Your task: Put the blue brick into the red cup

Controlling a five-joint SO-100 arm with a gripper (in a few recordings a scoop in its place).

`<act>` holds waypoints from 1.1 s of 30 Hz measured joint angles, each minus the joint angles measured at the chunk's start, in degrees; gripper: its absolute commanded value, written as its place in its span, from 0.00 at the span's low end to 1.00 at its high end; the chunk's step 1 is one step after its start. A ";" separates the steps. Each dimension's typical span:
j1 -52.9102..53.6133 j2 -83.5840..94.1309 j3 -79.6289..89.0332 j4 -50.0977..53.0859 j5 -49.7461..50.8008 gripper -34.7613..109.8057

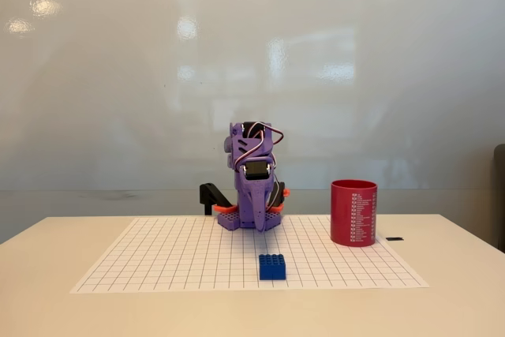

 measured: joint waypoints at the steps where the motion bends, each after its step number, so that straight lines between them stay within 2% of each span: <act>1: 0.00 0.00 0.00 0.00 0.09 0.24; 33: 0.97 0.00 0.00 0.00 0.88 0.24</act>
